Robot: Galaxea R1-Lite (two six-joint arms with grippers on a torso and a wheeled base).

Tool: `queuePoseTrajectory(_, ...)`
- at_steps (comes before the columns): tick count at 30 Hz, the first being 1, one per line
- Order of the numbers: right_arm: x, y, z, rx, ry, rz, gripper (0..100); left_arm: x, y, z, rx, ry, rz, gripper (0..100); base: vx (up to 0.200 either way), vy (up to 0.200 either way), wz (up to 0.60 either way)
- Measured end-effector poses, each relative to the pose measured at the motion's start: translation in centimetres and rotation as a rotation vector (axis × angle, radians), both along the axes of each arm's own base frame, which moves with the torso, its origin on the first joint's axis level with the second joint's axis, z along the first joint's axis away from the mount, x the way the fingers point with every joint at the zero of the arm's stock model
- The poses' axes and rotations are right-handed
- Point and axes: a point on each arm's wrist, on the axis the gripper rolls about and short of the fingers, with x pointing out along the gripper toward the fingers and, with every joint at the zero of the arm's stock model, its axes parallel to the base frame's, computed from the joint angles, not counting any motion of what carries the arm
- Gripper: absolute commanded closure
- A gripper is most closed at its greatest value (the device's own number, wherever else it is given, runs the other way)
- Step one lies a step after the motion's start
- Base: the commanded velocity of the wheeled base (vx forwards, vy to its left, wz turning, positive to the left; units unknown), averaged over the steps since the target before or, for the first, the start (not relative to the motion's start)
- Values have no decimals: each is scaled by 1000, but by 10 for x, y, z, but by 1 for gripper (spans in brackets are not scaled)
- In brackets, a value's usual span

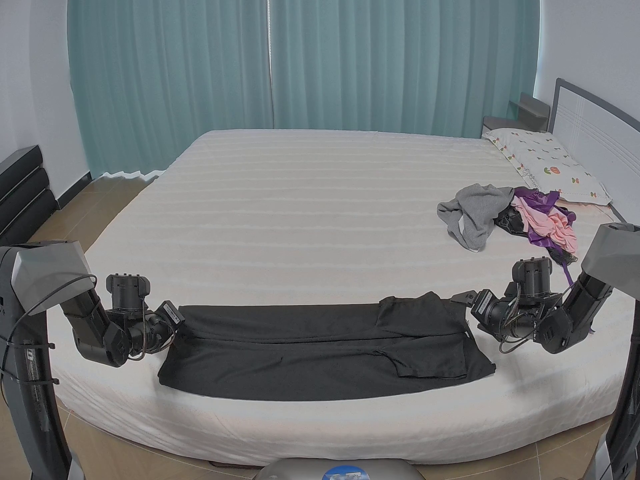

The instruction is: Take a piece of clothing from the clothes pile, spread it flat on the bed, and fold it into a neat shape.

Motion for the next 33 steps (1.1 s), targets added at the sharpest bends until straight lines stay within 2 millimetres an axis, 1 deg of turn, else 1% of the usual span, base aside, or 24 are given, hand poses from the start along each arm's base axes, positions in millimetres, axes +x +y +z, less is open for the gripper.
queuePoseTrajectory(4,7,3,-7,-16,17,-10,0,-1,1,2,15,-5,21,100,0,0,0)
queuePoseTrajectory(7,8,5,-12,-24,61,-7,0,-1,1,3,19,-8,27,100,0,0,0)
queuePoseTrajectory(15,19,14,-21,-29,68,11,0,-2,1,7,19,-15,30,100,0,0,0)
queuePoseTrajectory(16,20,15,-23,-32,72,13,100,-2,1,7,19,-15,30,100,0,0,0)
queuePoseTrajectory(25,25,17,-28,-36,92,10,100,-2,1,8,19,-17,29,100,0,0,0)
queuePoseTrajectory(33,30,15,-19,-26,55,-36,100,-1,0,13,12,-32,35,100,0,0,0)
